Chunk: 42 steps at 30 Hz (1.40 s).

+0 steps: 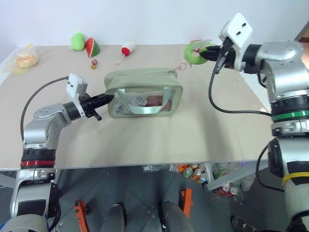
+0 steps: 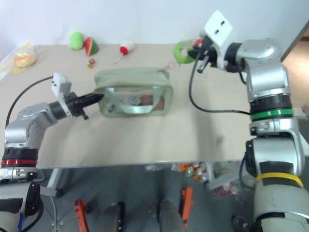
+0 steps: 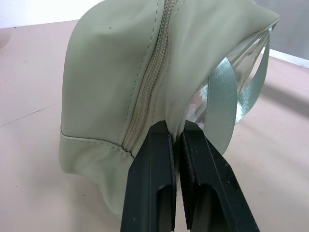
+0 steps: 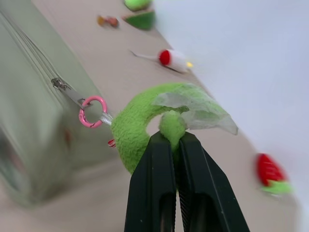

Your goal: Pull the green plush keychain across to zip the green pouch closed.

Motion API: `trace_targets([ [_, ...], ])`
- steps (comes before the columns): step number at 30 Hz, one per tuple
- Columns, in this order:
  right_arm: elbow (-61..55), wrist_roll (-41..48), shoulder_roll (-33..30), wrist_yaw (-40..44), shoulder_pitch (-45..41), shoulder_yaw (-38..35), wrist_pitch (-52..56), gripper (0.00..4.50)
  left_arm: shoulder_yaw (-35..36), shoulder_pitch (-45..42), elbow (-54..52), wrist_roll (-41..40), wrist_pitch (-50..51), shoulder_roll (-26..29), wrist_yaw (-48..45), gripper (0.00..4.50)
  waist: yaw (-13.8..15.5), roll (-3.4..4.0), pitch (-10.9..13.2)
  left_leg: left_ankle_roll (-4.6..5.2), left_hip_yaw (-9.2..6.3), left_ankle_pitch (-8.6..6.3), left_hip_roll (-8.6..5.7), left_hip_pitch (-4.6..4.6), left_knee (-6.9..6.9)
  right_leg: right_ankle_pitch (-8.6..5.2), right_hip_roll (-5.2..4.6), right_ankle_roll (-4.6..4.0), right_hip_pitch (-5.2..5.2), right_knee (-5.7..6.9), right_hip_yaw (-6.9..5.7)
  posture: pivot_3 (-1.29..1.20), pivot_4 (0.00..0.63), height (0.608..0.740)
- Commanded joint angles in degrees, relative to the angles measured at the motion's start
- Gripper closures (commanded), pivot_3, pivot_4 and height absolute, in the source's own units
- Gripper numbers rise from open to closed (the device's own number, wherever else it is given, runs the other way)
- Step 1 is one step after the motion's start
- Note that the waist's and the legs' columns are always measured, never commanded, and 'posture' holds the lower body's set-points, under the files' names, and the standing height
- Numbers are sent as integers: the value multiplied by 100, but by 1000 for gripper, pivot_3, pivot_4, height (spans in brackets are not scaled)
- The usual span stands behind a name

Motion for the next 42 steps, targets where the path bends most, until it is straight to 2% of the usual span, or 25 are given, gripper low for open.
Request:
trace_targets([
  [1,182,-279,-323,-16,94,-47,-471,4483,-19,53,-54,-3,26,42,-2,4500,2,0,0,0,0,0,0,0,1,-2,0,-3,1,0,0,0,150,739],
  [5,572,-746,-519,-368,655,119,-1097,4483,38,156,-167,-53,67,69,26,4500,14,-1,0,-1,1,1,-8,-1,4,-3,-11,-5,6,-7,0,0,150,739],
  [9,811,-982,-334,-843,1294,227,-1715,4483,83,237,-233,-100,102,88,74,4500,15,0,0,0,5,1,-14,-1,3,-1,-19,0,11,-16,2,0,150,739],
  [13,1370,-1380,254,-2033,1827,406,-2484,4483,104,322,-313,-168,144,97,114,4500,-11,-6,-4,0,3,1,-12,14,2,5,-15,13,24,-15,1,0,150,739],
  [17,1627,-1726,616,-2555,1870,621,-2767,4483,99,327,-337,-214,169,94,164,4500,-19,-2,-2,1,4,10,-15,19,5,6,-18,5,30,-15,4,0,150,739],
  [21,1395,-1898,817,-2329,2105,937,-3329,4483,100,315,-332,-232,163,87,186,4500,-38,-5,-3,1,4,13,-17,33,6,7,-18,5,46,-16,5,0,150,739],
  [27,1477,-1949,856,-2188,2073,971,-3514,4483,109,328,-352,-253,172,73,218,4500,-45,-5,-3,1,3,12,-15,62,2,4,-17,1,82,-18,5,0,150,739],
  [32,1511,-1515,912,-2111,1969,534,-3089,4483,109,363,-379,-270,169,67,247,4500,-47,-4,-3,1,3,12,-14,69,1,4,-16,1,88,-22,5,0,150,739],
  [35,1226,-757,920,-1567,1943,35,-2442,3596,137,389,-402,-330,251,74,260,4500,-47,-4,-3,1,3,12,-14,69,1,4,-17,1,89,-22,4,0,150,739],
  [37,1081,-437,940,-1512,1903,-260,-2053,2901,188,389,-415,-417,322,82,255,4500,-46,-4,-3,1,3,12,-14,69,1,4,-17,1,90,-22,5,0,150,739],
  [38,1014,-212,947,-1386,1868,-421,-1715,2623,271,358,-396,-502,350,72,273,4134,-46,-4,-3,1,3,12,-14,69,0,4,-17,1,90,-22,5,0,150,739],
  [39,913,-2,936,-1223,1864,-553,-1481,2604,347,326,-407,-603,419,70,285,3915,-46,-4,-2,2,3,12,-13,70,0,4,-16,1,90,-22,5,0,150,739],
  [41,690,371,908,-966,1874,-797,-1157,2062,435,287,-461,-694,430,83,307,3427,-46,-4,-1,2,3,12,-12,70,0,4,-15,1,90,-22,4,0,150,739],
  [42,598,474,886,-943,1884,-897,-1081,2062,426,288,-481,-661,391,103,304,2999,-46,-4,-1,2,3,12,-12,69,0,4,-15,1,89,-22,4,0,150,739],
])
